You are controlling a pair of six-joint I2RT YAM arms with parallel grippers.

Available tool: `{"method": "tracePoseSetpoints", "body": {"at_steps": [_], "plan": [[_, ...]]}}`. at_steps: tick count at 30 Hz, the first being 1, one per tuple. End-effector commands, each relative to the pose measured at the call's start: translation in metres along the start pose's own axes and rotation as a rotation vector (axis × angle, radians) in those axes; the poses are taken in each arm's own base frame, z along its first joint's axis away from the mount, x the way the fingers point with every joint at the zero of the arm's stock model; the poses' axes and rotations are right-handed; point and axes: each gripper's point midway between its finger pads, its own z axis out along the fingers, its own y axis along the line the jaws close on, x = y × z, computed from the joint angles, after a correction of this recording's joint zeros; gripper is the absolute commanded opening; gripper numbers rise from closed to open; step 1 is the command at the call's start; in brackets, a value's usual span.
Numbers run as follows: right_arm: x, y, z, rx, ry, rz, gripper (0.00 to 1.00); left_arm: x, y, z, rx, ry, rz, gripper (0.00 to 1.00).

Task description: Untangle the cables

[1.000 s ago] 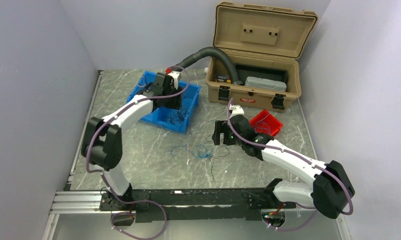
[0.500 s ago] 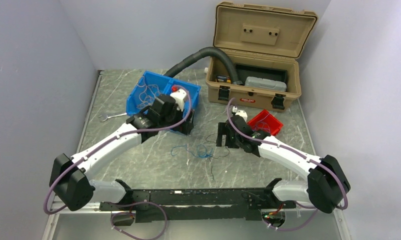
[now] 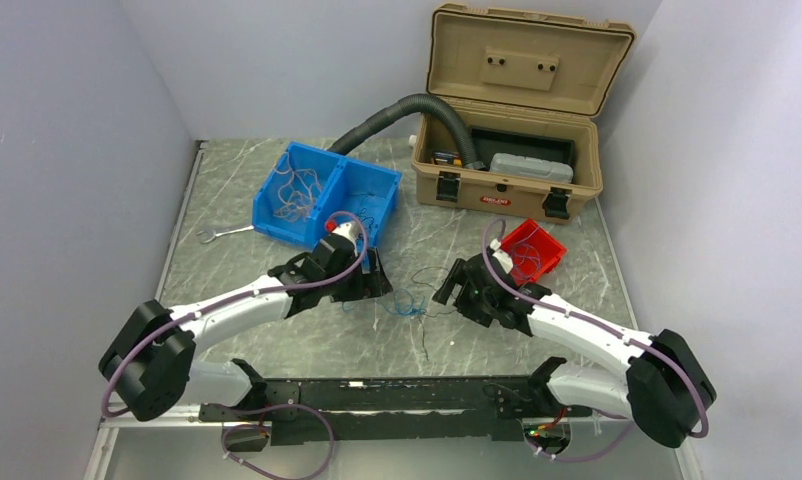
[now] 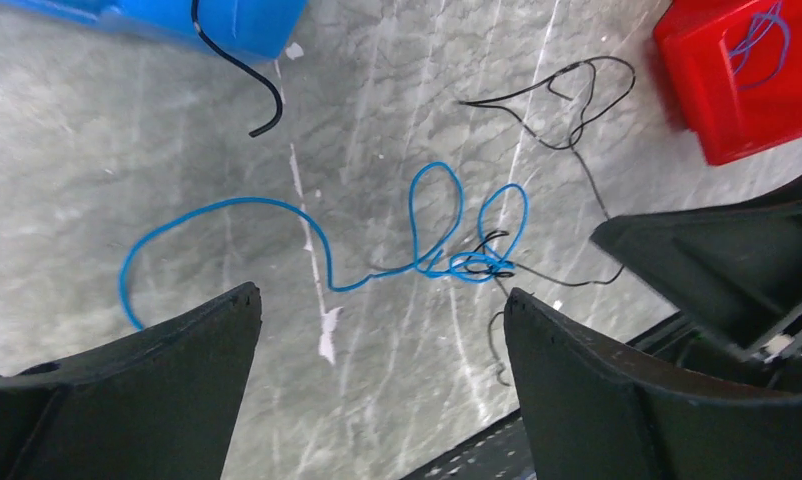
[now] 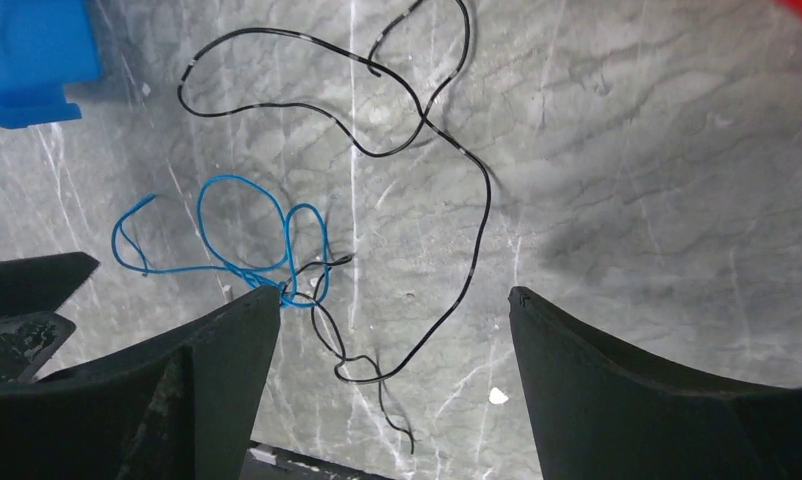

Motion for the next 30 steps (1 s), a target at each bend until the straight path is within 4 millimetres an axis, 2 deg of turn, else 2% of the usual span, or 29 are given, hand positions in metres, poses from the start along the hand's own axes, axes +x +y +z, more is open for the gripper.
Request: {"method": "tracePoseSetpoints", "body": {"at_steps": [1, 3, 4, 7, 10, 11, 14, 16, 20, 21, 23, 30], "plan": [[0.000, 0.030, 0.005, -0.105, 0.006, 0.107, 0.84, -0.007, -0.031, 0.011, 0.117, -0.041, -0.198, 0.92], [0.003, 0.030, 0.009, -0.100, 0.015, 0.103, 0.77, -0.006, -0.033, 0.018, 0.117, -0.047, -0.197, 0.88], [0.004, 0.029, 0.011, -0.093, 0.015, 0.105, 0.61, -0.005, -0.032, 0.021, 0.105, -0.042, -0.194, 0.87], [0.001, 0.028, 0.013, -0.079, 0.000, 0.114, 0.27, 0.000, -0.024, 0.029, 0.052, -0.037, -0.211, 0.82], [-0.001, 0.025, 0.012, -0.069, -0.016, 0.112, 0.03, 0.004, -0.011, 0.037, 0.007, -0.051, -0.235, 0.77], [-0.002, 0.024, 0.011, -0.067, -0.021, 0.111, 0.00, 0.005, -0.010, 0.040, 0.000, -0.047, -0.237, 0.75], [-0.003, 0.023, 0.009, -0.073, -0.027, 0.110, 0.00, 0.009, -0.007, 0.047, -0.021, -0.027, -0.237, 0.69], [-0.002, 0.023, 0.008, -0.082, -0.028, 0.114, 0.00, 0.012, -0.002, 0.050, -0.047, -0.021, -0.235, 0.61], [-0.002, 0.022, 0.006, -0.087, -0.031, 0.120, 0.00, 0.015, 0.011, 0.054, -0.116, -0.039, -0.264, 0.26], [-0.004, 0.021, 0.005, -0.080, -0.040, 0.123, 0.00, 0.015, 0.016, 0.053, -0.142, -0.044, -0.269, 0.14], [-0.009, 0.016, 0.000, -0.050, -0.065, 0.130, 0.00, 0.012, 0.025, 0.049, -0.186, -0.065, -0.261, 0.00], [-0.065, -0.035, -0.043, 0.154, -0.380, 0.204, 0.00, -0.006, 0.062, 0.002, -0.326, -0.176, -0.237, 0.00]]}}
